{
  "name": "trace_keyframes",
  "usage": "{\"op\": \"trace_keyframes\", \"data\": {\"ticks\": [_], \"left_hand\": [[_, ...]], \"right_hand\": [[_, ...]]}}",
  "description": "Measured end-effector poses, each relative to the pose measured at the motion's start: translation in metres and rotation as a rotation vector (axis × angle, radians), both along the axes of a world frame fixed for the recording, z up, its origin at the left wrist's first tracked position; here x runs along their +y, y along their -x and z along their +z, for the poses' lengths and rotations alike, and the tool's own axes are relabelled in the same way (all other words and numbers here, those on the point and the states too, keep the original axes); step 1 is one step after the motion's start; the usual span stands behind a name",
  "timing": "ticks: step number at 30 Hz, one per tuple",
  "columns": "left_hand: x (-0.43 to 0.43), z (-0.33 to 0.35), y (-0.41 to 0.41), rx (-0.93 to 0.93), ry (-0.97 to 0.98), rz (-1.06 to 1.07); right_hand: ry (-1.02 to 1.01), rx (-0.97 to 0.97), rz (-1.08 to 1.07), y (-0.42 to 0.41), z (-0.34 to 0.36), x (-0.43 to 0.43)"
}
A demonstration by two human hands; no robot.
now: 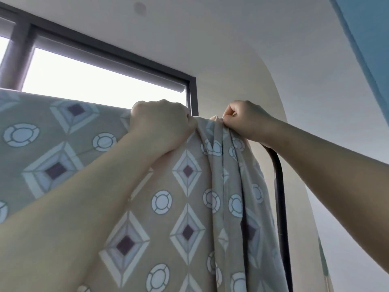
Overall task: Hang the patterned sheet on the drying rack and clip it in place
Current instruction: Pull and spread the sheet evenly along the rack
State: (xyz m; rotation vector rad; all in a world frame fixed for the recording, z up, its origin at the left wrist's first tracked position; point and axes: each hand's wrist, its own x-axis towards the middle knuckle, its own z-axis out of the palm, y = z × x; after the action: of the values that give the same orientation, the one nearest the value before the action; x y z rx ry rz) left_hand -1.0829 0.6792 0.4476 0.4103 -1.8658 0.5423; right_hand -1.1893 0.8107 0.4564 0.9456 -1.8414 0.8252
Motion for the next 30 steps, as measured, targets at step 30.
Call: {"op": "trace_keyframes", "data": {"ticks": [30], "left_hand": [[0.037, -0.01, 0.022, 0.255, 0.03, 0.05]], "right_hand": [[-0.125, 0.053, 0.381, 0.003, -0.01, 0.035]]}}
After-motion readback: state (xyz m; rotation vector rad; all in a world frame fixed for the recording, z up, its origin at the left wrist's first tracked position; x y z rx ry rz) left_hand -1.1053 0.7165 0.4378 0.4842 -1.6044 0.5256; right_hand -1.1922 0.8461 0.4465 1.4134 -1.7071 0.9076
